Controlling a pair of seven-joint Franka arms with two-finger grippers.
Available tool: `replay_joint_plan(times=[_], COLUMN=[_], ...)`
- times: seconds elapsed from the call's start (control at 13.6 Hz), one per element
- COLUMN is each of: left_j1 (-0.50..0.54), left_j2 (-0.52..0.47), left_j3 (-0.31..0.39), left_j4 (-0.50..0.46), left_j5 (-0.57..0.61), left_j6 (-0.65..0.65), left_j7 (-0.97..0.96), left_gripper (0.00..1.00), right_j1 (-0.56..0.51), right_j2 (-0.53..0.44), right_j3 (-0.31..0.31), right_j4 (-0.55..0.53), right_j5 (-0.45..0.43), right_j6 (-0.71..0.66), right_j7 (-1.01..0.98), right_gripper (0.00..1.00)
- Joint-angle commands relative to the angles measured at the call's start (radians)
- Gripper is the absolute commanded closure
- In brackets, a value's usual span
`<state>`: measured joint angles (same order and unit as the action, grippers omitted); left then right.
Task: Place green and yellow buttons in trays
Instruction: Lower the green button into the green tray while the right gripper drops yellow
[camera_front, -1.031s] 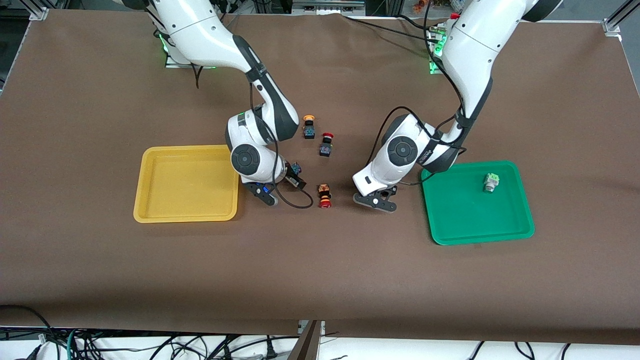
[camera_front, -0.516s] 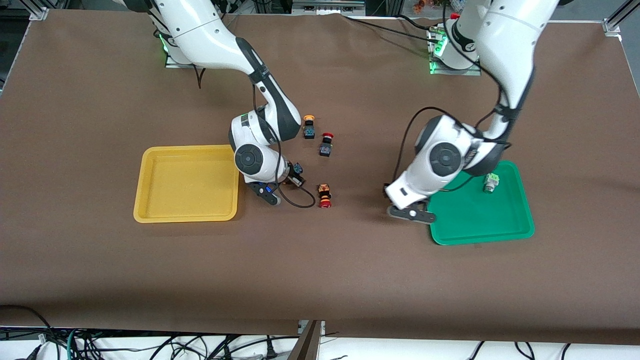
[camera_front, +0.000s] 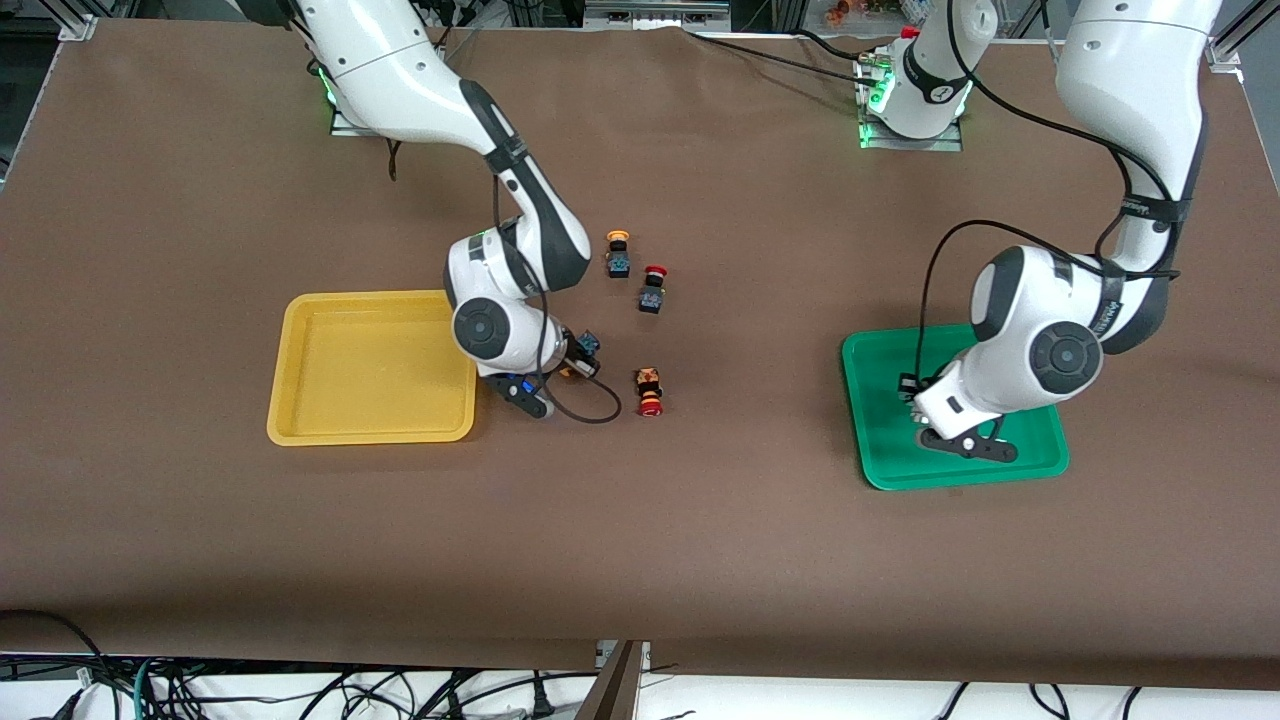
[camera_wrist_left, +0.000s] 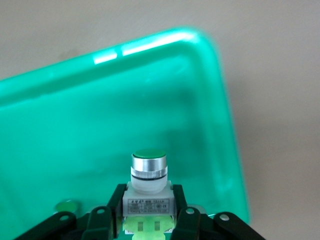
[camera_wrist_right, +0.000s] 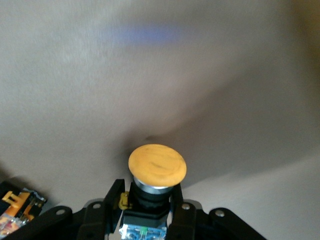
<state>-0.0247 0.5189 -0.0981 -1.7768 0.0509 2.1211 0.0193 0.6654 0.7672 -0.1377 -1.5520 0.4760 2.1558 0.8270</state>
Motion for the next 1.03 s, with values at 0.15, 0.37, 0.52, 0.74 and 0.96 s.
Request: replay_joint_plan(times=[0.15,0.37,0.52,0.74,0.96], left_j1=[0.005,0.003,0.006,0.014,0.019], left_j2=[-0.010,0.006,0.003,-0.028,-0.098], left_j3=[0.008,0.008,0.008,0.008,0.009], left_j4=[-0.108,-0.182,-0.179,-0.136,-0.066], left_j5=[-0.043,-0.068,-0.088,-0.088,-0.088], left_j6=[0.048,0.153,0.157,0.145,0.108], left_j7=[0.019,0.018,0.016,0.019,0.018], left_gripper=[1.00,1.00,0.72,0.00,0.00], right_j1=[-0.128,-0.129,-0.127,-0.129,-0.129], right_j2=[-0.052,-0.083,-0.118,-0.157,-0.183], right_j3=[-0.014,-0.091,-0.141,-0.201,-0.233], right_j4=[0.061,0.047,-0.011,-0.123,-0.282], right_j5=[-0.041,-0.175,-0.242,-0.272,-0.264], right_j6=[-0.212,-0.325,-0.349,-0.289,-0.119], right_j7=[-0.250,-0.380,-0.483,-0.618,-0.721], right_gripper=[0.75,0.74,0.72,0.68,0.47])
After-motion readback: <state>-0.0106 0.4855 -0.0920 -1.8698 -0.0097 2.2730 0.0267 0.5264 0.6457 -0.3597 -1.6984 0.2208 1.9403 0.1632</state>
